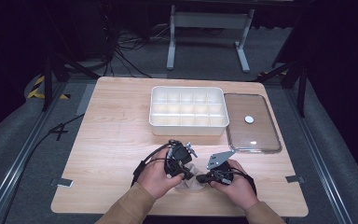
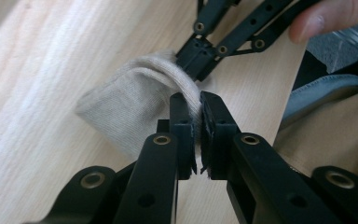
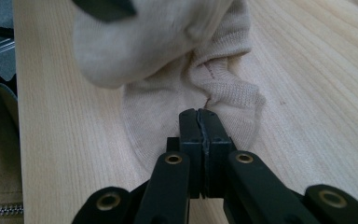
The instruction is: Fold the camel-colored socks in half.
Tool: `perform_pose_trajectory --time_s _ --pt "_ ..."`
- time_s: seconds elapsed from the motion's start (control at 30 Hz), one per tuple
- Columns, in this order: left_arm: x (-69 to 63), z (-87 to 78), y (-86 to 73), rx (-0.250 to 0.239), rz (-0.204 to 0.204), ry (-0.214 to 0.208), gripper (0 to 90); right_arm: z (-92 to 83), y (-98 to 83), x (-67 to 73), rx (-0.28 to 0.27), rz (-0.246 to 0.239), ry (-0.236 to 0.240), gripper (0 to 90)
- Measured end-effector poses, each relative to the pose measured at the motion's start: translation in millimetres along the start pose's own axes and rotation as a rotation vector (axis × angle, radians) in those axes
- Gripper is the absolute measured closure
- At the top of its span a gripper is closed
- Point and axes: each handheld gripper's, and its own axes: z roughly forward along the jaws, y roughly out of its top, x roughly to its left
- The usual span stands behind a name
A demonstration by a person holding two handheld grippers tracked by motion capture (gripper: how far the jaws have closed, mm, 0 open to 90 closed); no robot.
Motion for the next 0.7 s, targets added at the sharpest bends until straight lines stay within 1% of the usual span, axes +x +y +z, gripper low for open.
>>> perform_pose_trajectory --time_s 0.17,0.33,0.43,0.47,0.5,0.57,0.6,0.7 --pt "-1.4 6.1 2.8 0.014 0.013 -0.003 84.2 0.2 -1.5 -1.1 -0.012 -0.001 0.002 89.8" --pt "-0.1 16.0 3.9 0.029 0.010 -0.010 84.2 0.5 -1.7 -1.3 -0.019 -0.003 0.004 89.6" --pt "0.5 20.9 4.4 0.035 0.008 -0.008 84.1 0.5 -2.7 -2.1 -0.028 -0.001 0.009 89.5" --pt "1.7 21.6 4.6 0.041 0.017 0.000 84.1 0.4 -2.8 -2.1 -0.028 -0.002 0.008 89.3" --pt "1.6 22.5 4.3 0.038 0.005 0.005 84.1 0.1 -2.7 -1.8 -0.028 -0.004 0.004 88.8" --pt "3.5 23.2 3.7 0.041 0.003 0.014 84.0 0.0 -2.9 -1.9 -0.031 -0.007 0.002 87.6" --pt "5.4 24.2 2.7 0.034 0.000 0.020 84.0 -0.2 -3.0 -2.1 -0.034 -0.006 0.000 87.1" --pt "10.6 25.9 0.2 0.025 -0.022 0.015 84.0 -0.5 -4.0 -3.1 -0.043 -0.001 -0.001 86.0"
